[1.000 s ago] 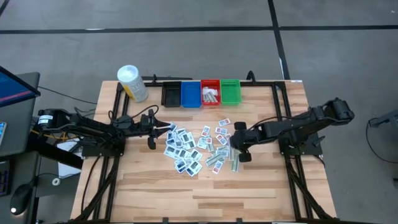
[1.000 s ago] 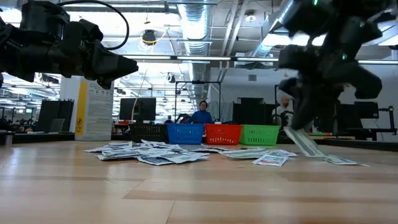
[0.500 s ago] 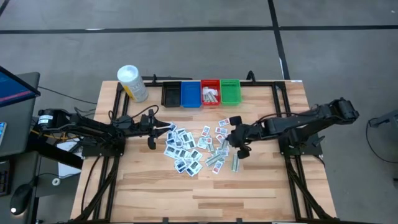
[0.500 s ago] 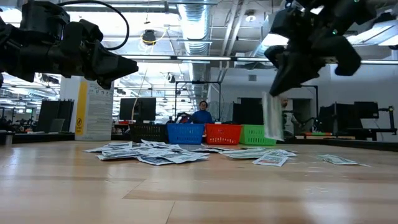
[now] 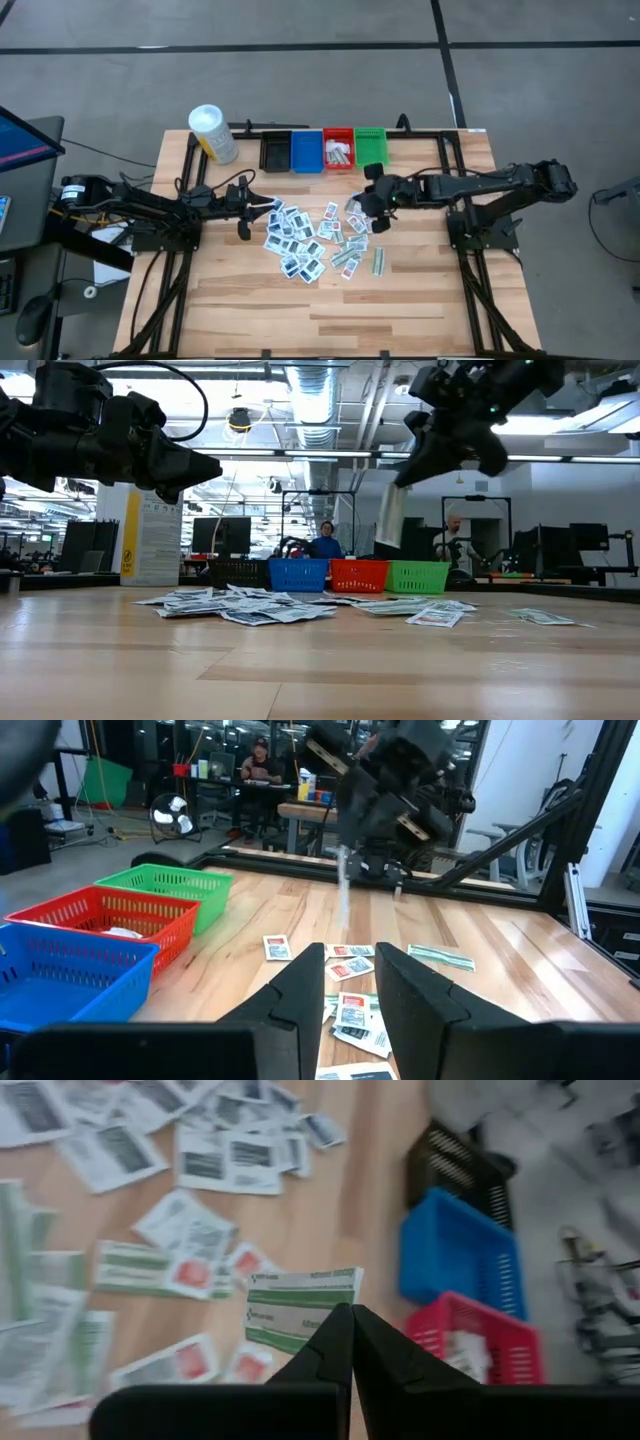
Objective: Pick & Place First Aid Supplies
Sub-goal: Put the green bandage pack into the red bin
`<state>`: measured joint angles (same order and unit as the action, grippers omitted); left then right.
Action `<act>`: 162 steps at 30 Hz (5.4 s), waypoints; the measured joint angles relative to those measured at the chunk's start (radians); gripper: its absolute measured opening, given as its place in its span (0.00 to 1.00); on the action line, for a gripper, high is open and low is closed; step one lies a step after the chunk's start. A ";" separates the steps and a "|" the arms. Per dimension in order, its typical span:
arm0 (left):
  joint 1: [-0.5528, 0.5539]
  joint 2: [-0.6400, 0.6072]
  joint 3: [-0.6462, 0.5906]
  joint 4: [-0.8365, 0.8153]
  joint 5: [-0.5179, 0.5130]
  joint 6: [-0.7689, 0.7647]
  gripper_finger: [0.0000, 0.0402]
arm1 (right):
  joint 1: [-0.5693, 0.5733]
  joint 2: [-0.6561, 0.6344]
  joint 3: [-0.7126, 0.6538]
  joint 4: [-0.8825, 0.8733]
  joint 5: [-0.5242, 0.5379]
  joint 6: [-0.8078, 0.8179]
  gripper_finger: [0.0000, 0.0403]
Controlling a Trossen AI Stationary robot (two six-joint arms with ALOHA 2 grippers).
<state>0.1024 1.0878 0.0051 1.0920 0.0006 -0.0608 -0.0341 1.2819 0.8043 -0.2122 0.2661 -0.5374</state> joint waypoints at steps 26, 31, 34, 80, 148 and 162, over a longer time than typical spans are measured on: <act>0.000 0.000 -0.001 -0.010 0.000 0.002 0.23 | -0.233 -0.001 0.000 0.190 -0.019 -0.132 0.00; 0.000 0.000 -0.001 -0.010 0.000 0.004 0.23 | -0.266 -0.001 0.000 0.261 -0.062 -0.170 0.00; 0.000 0.000 -0.001 -0.011 0.000 0.004 0.23 | -0.299 -0.001 0.001 0.292 -0.063 -0.179 0.00; 0.000 0.000 -0.001 -0.011 0.000 0.003 0.23 | -0.391 0.291 0.001 0.450 -0.060 -0.222 0.00; 0.000 0.000 0.000 -0.012 0.000 0.003 0.23 | -0.278 0.346 -0.002 0.320 -0.081 -0.215 0.06; 0.000 0.000 0.000 -0.012 0.000 0.000 0.23 | -0.497 0.354 0.001 0.544 -0.002 -0.172 0.01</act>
<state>0.1021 1.0874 0.0055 1.0801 0.0007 -0.0605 -0.5316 1.6356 0.8051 0.3314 0.2644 -0.7094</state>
